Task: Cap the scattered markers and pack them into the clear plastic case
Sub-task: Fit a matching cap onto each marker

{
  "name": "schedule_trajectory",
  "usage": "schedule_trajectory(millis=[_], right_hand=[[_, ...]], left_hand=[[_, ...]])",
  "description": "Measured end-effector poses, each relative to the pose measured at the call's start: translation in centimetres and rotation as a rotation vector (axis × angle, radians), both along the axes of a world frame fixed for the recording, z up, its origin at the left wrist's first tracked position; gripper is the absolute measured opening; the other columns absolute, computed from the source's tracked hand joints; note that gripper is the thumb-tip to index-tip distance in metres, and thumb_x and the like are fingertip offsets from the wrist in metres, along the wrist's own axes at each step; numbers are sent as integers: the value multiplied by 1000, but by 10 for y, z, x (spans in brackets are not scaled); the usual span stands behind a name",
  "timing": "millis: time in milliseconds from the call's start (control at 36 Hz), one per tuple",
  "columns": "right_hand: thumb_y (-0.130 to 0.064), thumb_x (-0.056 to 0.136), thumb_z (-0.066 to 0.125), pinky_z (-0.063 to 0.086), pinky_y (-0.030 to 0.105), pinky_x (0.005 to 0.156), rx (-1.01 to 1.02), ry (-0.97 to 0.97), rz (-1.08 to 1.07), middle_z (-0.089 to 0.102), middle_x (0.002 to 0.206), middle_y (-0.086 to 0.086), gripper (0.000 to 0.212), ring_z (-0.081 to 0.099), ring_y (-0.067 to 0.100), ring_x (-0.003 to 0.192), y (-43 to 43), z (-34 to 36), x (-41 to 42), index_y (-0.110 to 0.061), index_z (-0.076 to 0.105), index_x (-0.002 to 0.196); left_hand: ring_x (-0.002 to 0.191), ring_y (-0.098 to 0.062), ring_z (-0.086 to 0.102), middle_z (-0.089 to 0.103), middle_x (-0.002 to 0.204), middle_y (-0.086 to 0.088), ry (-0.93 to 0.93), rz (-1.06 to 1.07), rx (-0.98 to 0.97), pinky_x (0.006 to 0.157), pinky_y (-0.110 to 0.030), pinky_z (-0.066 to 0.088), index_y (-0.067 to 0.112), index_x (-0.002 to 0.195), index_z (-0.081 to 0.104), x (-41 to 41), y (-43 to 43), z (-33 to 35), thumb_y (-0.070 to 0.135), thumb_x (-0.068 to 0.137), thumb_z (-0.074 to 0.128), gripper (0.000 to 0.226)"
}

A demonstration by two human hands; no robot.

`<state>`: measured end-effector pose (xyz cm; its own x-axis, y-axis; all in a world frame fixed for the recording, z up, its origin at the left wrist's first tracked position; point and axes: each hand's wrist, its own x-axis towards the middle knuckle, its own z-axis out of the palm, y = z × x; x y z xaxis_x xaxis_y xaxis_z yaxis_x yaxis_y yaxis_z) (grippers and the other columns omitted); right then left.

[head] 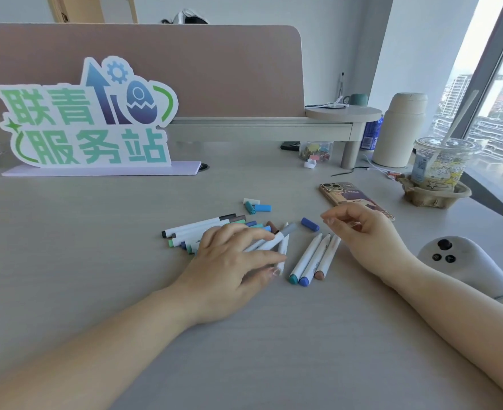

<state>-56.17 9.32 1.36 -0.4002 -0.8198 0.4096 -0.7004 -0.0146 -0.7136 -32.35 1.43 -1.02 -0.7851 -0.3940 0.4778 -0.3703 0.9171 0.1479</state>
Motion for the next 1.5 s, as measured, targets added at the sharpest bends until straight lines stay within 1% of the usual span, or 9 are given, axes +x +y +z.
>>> schedule_trajectory(millis=[167, 417, 500, 611, 778, 1000, 1278, 1444, 1500], right_hand=[[-17, 93, 58, 40, 12, 72, 18, 18, 21, 59, 90, -24, 15, 54, -2, 84, 0, -1, -2, -28, 67, 93], [-17, 91, 58, 41, 16, 79, 59, 101, 68, 61, 94, -22, 17, 55, 0, 92, -4, 3, 0, -33, 66, 93], [-19, 91, 58, 38, 14, 79, 118, 184, 97, 60, 97, -22, 17, 53, 3, 96, -10, 9, -1, -36, 64, 92], [-21, 92, 57, 39, 21, 84, 149, 187, 45, 54, 88, -27, 13, 54, 7, 94, -31, 21, -7, -24, 69, 97], [-27, 94, 52, 45, 27, 84, 276, 293, 64, 64, 101, -10, 19, 58, 12, 98, -85, 24, 8, -22, 69, 103], [-34, 95, 48, 52, 36, 85, 402, 248, 31, 67, 108, -1, 25, 59, 20, 96, -145, 8, 40, -25, 67, 107], [-28, 90, 57, 55, 35, 69, 421, 282, -16, 67, 91, 0, 10, 63, 21, 79, -156, 4, 47, -23, 65, 90], [-33, 93, 52, 48, 43, 88, 334, 312, -73, 64, 101, -4, 14, 58, 21, 96, -146, 10, 42, -24, 59, 101], [-32, 94, 53, 49, 32, 77, 264, 215, -48, 63, 98, -3, 15, 57, 17, 87, -135, 17, 38, -20, 58, 103]], left_hand=[[105, -4, 46, 56, 104, 22, 150, 100, 38, 92, -19, 21, 39, 88, 64, 2, -4, 2, 59, 78, 49, 26], [105, -3, 45, 53, 101, 25, 144, 177, 118, 85, -14, 18, 33, 75, 67, 2, -7, 3, 56, 73, 56, 25], [100, -3, 49, 54, 98, 26, 185, 180, 114, 87, -13, 24, 32, 77, 64, 6, -11, 7, 48, 76, 56, 18], [93, -10, 57, 61, 92, 20, 337, 279, 152, 83, -34, 43, 33, 84, 59, 22, -25, 19, 47, 84, 54, 15], [90, -3, 59, 64, 89, 16, 584, 399, 397, 77, -26, 43, 20, 94, 57, 33, -38, 20, 24, 91, 59, 5], [85, 9, 53, 61, 86, 15, 697, 390, 377, 67, -2, 35, 21, 96, 55, 31, -47, 16, 22, 91, 60, 7], [86, 8, 54, 60, 87, 15, 745, 396, 433, 71, -10, 40, 23, 98, 53, 31, -54, 14, 23, 91, 60, 10], [86, 7, 54, 60, 88, 16, 750, 392, 442, 73, -13, 42, 21, 99, 53, 31, -53, 15, 22, 91, 61, 11], [84, 9, 54, 61, 87, 16, 758, 386, 450, 71, -10, 40, 21, 98, 54, 32, -53, 15, 22, 91, 61, 11]])
